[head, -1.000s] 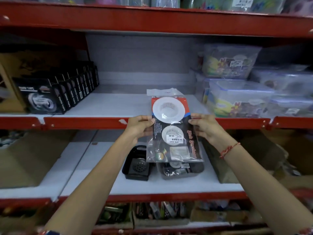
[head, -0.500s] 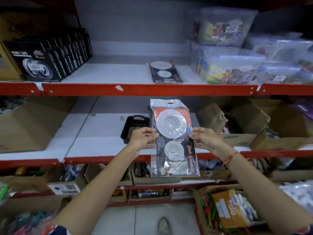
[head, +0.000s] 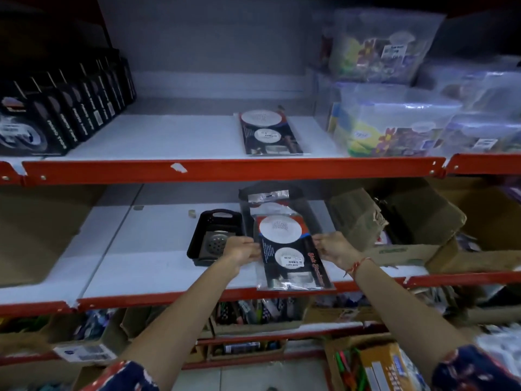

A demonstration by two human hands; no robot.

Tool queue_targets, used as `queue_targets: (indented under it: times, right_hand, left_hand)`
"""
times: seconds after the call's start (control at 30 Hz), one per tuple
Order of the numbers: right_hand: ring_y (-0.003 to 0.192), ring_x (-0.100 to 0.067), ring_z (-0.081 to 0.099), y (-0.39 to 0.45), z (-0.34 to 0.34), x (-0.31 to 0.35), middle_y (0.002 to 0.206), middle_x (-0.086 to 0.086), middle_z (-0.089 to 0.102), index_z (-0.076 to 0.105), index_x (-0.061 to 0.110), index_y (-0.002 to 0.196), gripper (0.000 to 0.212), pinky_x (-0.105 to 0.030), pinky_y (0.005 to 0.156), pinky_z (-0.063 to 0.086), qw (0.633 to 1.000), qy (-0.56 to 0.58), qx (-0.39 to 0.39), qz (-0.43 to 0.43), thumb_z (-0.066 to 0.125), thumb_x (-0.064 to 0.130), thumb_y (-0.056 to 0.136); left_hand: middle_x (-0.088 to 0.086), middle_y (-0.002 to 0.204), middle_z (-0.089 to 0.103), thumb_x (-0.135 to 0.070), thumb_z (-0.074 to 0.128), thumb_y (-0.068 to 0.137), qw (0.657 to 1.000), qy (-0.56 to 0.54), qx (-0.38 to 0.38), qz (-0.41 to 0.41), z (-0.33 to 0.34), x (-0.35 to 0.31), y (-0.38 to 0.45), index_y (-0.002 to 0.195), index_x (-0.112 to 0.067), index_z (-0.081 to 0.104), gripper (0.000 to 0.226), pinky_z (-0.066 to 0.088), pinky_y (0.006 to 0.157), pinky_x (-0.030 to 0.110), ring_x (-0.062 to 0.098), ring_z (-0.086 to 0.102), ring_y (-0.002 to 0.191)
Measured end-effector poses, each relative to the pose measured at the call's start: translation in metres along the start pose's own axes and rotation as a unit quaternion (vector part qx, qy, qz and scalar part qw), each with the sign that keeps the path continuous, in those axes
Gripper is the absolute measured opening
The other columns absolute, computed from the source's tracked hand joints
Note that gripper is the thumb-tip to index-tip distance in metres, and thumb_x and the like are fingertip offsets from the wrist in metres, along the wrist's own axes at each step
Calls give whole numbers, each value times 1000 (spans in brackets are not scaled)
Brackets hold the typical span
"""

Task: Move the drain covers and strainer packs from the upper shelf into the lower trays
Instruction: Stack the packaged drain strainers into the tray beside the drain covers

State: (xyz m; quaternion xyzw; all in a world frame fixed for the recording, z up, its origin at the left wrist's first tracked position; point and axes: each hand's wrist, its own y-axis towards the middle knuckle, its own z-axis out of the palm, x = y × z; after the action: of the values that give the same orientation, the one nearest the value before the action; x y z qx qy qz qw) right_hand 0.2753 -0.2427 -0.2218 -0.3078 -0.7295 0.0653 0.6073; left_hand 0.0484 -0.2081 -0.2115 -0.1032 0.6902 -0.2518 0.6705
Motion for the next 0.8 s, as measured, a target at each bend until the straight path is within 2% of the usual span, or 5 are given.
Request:
queue_targets:
  times: [0.1,0.2,0.4,0.6,0.8]
  right_hand:
    - [60,-21,52,25,5,6,76,-14,55,58,7,78,14,-38,60,48,998,-54,-39,-22,53,0,89]
    - [64,-23,53,59,6,-1,73,-15,55,57,10,70,18,-37,61,45,990,-121,-64,-40,56,4,87]
    - [79,-26,56,44,18,8,86,-18,58,62,3,85,19,-29,56,42,972,-225,-36,-51,44,-1,91]
    - [95,-33,64,-1,23,38,92,-14,64,64,9,94,16,-29,70,43,938,-322,-11,-125,49,4,90]
    - [113,-14,64,-60,21,80,125,-1,66,58,12,131,41,-30,101,49,907,-317,7,-277,59,18,90]
  left_hand:
    - [8,72,57,12,51,88,1000,30,-9,-1,5,-6,16,86,-5,50,17,52,55,21,18,56,63]
    - [8,71,52,14,49,85,996,85,-2,-3,10,-11,32,62,-13,45,36,49,60,26,22,54,68]
    - [14,88,59,10,44,90,993,106,38,-34,11,-14,43,108,-6,52,25,47,82,30,23,57,82]
    - [18,120,58,-4,50,93,980,193,44,17,2,-26,27,130,-2,51,37,43,86,30,27,54,109]
    - [8,123,62,-11,50,94,962,231,102,107,-12,-62,-15,126,-9,57,33,50,90,28,21,60,112]
